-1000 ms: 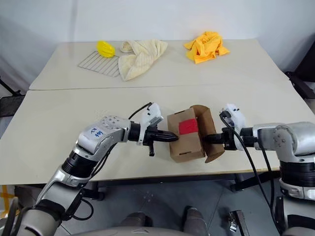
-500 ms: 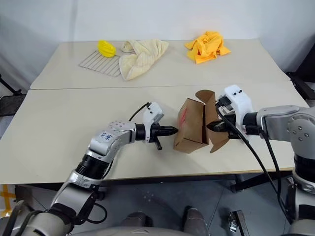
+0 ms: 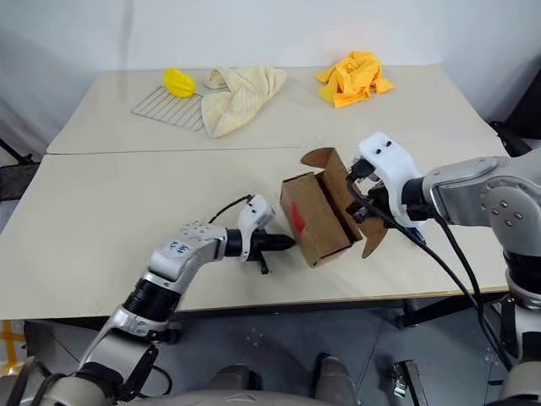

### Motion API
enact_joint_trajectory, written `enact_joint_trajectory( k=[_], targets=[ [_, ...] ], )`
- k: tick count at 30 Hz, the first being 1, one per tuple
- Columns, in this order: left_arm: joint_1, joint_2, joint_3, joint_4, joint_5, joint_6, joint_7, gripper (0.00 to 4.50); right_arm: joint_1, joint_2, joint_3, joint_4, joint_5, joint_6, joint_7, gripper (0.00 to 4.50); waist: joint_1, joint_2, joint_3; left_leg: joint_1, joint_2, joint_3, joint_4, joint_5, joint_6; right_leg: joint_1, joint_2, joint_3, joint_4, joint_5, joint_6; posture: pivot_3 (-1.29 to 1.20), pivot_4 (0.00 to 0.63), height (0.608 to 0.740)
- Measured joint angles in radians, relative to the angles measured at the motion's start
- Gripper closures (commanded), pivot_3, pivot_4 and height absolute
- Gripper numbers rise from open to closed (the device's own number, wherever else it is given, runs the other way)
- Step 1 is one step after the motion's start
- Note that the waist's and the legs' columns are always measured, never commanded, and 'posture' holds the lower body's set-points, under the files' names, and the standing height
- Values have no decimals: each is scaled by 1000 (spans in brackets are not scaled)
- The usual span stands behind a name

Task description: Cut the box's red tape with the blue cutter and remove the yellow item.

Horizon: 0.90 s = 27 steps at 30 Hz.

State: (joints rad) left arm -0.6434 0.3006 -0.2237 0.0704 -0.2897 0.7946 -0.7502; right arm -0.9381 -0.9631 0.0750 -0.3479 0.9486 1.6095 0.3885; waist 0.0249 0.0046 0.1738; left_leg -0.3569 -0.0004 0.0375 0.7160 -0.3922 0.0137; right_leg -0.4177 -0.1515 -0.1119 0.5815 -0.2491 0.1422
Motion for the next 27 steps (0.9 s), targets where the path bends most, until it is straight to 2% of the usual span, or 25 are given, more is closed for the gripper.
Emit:
enact_joint_trajectory(
  k=[3,8,11,13,19,24,27],
  targets=[
    [-2,29,103,-56,-94,89,-27,4500,-1,0,5,3,-21,0,9,4460,1,0,0,0,0,0,0,0,0,0,0,0,0,0,0,0,150,740],
    [-68,0,252,-120,-281,234,-37,4500,-11,0,23,12,-65,0,33,4460,2,0,0,-1,0,-1,0,0,0,0,0,0,0,0,0,0,150,740],
    [-112,-49,284,-177,-387,290,-37,4500,-17,0,35,22,-91,-1,49,4460,1,0,0,-1,0,-1,0,0,0,0,0,-1,0,0,0,0,150,740],
    [-138,-75,285,-181,-409,294,-19,4500,-18,0,37,25,-105,-1,59,4460,1,0,0,-1,0,0,0,0,0,0,0,-1,0,0,0,0,150,740],
    [-164,-117,143,-115,-307,184,31,4500,-17,4,38,23,-128,0,79,4460,0,0,0,-1,-1,0,0,0,0,0,0,-1,0,0,0,0,150,740],
    [-166,-82,12,-7,-153,19,24,4500,-15,4,34,5,-126,0,80,4460,0,0,0,-1,-1,1,0,0,0,-1,1,-1,0,0,0,0,150,740],
    [-164,-31,-26,-16,-126,-35,-24,4500,13,-19,-7,-12,-91,0,79,4460,3,0,0,-1,-1,1,-1,0,0,-1,0,-1,0,0,0,0,150,740]
  ],
)
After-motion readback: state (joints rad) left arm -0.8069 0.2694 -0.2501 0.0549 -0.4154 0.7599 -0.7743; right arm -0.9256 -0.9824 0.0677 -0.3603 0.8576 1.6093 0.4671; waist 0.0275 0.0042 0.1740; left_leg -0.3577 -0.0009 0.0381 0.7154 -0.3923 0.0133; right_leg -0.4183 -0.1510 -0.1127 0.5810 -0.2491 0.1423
